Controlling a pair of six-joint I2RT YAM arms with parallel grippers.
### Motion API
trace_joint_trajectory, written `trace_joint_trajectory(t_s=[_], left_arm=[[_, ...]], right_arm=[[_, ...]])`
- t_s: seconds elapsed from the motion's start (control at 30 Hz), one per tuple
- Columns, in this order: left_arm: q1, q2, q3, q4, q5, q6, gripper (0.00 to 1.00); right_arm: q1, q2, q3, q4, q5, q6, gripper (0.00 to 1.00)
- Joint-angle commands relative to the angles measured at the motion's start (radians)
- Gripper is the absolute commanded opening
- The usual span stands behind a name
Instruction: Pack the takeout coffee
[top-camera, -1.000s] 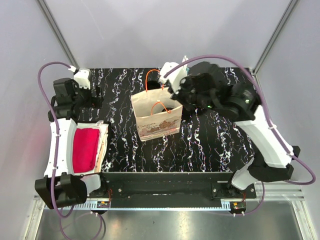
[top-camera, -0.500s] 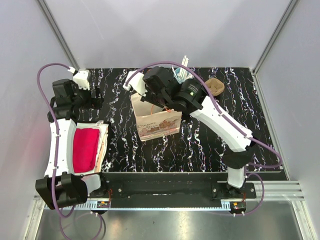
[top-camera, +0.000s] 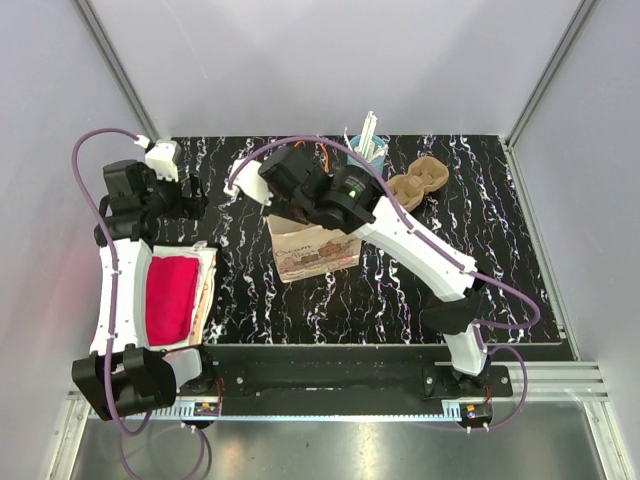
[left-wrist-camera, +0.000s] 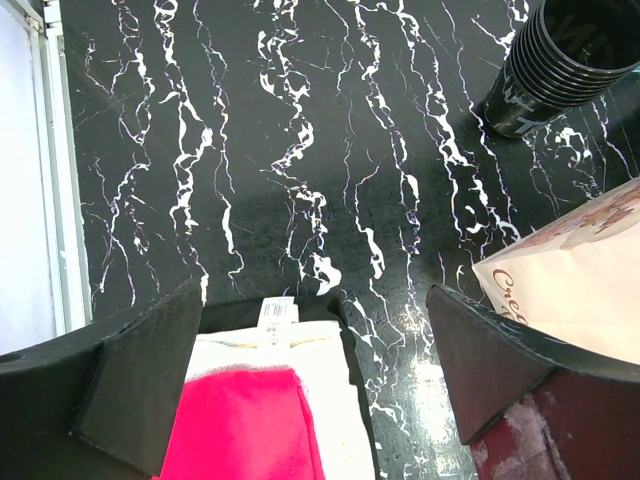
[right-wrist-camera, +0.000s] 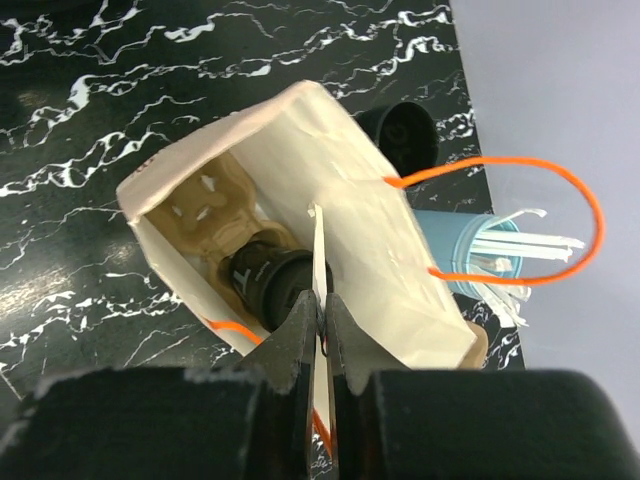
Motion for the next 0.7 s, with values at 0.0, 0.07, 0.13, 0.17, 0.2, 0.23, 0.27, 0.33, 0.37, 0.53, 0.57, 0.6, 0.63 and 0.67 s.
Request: trace_joint_trajectory(t_s=[0.0, 0.07, 0.13, 0.17, 0.2, 0.23, 0.27, 0.33, 0.37, 0.53, 0.57, 0.6, 0.63, 0.67], left_arm=[[0.009, -0.031, -0.006, 0.055, 0.036, -0.014, 0.99], [0.011, -0.032, -0.009, 0.055, 0.039, -0.014, 0.99], [0.011, -0.034, -0.011, 0.056, 0.042, -0.016, 0.99], [0.014, -0.032, -0.011, 0.055, 0.042, -0.016, 0.99], [0.015, -0.034, -0.011, 0.055, 0.044, -0.016, 0.99], [0.015, -0.034, -0.011, 0.056, 0.047, -0.016, 0.99], [0.017, -0.035, -0.011, 0.055, 0.049, -0.017, 0.99], [0.018, -0.035, -0.012, 0.055, 0.056, -0.017, 0.99], [0.018, -0.035, -0.012, 0.055, 0.059, -0.019, 0.99], [0.020, -0.035, -0.012, 0.055, 0.069, -0.017, 0.99], [0.020, -0.039, -0.012, 0.055, 0.072, -0.017, 0.99], [0.020, -0.040, -0.012, 0.056, 0.072, -0.017, 0.99], [0.021, -0.042, -0.012, 0.055, 0.073, -0.017, 0.99], [0.020, -0.043, -0.012, 0.055, 0.076, -0.017, 0.99]], right_arm=[[0.034, 0.009, -0.006, -0.013, 0.019, -0.018, 0.09], [0.044, 0.020, -0.009, -0.013, 0.021, -0.020, 0.11], [0.056, 0.031, -0.017, -0.013, 0.030, -0.026, 0.15], [0.060, 0.035, -0.021, -0.013, 0.038, -0.029, 0.15], [0.063, 0.040, -0.024, -0.012, 0.041, -0.032, 0.15], [0.068, 0.043, -0.027, -0.010, 0.041, -0.032, 0.17], [0.074, 0.045, -0.028, -0.010, 0.042, -0.032, 0.19], [0.077, 0.049, -0.028, -0.009, 0.041, -0.034, 0.34], [0.083, 0.049, -0.026, -0.009, 0.039, -0.035, 0.40], [0.097, 0.048, 0.000, -0.005, 0.021, -0.041, 0.70], [0.097, 0.045, 0.006, -0.004, 0.010, -0.041, 0.76], [0.097, 0.043, 0.018, -0.005, 0.006, -0.043, 0.78], [0.097, 0.029, 0.023, 0.001, 0.001, -0.043, 0.81], [0.096, 0.020, 0.028, 0.004, -0.008, -0.041, 0.88]])
